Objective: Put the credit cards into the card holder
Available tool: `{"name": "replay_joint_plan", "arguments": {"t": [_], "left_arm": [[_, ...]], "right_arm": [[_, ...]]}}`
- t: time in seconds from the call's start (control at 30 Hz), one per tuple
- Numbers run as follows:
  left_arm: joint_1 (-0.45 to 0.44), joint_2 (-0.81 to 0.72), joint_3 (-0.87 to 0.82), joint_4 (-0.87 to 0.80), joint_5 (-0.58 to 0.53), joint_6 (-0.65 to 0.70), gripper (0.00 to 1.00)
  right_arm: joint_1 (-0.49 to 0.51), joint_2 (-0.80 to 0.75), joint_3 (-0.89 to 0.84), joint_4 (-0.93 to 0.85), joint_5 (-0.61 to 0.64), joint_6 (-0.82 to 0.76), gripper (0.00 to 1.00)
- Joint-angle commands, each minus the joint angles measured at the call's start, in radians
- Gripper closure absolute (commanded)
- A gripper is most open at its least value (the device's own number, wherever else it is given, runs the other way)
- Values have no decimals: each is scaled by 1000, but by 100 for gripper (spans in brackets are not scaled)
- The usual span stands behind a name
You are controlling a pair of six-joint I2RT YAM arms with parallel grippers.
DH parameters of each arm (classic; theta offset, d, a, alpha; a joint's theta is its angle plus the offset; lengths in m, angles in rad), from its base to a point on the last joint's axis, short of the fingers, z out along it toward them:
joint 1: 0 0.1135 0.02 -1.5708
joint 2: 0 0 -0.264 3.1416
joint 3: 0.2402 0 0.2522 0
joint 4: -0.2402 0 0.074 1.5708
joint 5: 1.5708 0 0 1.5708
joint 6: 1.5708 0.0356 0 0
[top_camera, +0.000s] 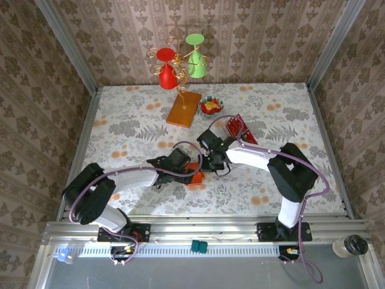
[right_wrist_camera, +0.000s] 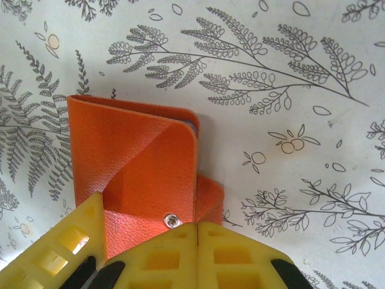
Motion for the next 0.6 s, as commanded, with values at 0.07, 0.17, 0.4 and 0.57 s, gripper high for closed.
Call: {"name": "replay_joint_plan", "arguments": {"t": [0.07,0.17,0.4,0.57], "left_arm": [[-7,34,-21,-61,-24,0,0],[-6,35,-22,-60,-25,-1,0],[-9,34,-23,-61,-28,-2,0],[-10,34,-21,-63,-27,-4,0]], "right_arm": [[7,-28,-16,-6,-21,3,100],[7,-32,-17,22,-50,21,100],[7,-12,-13,72,-98,50,100],[7,6,-11,85,-107,58,100]]}}
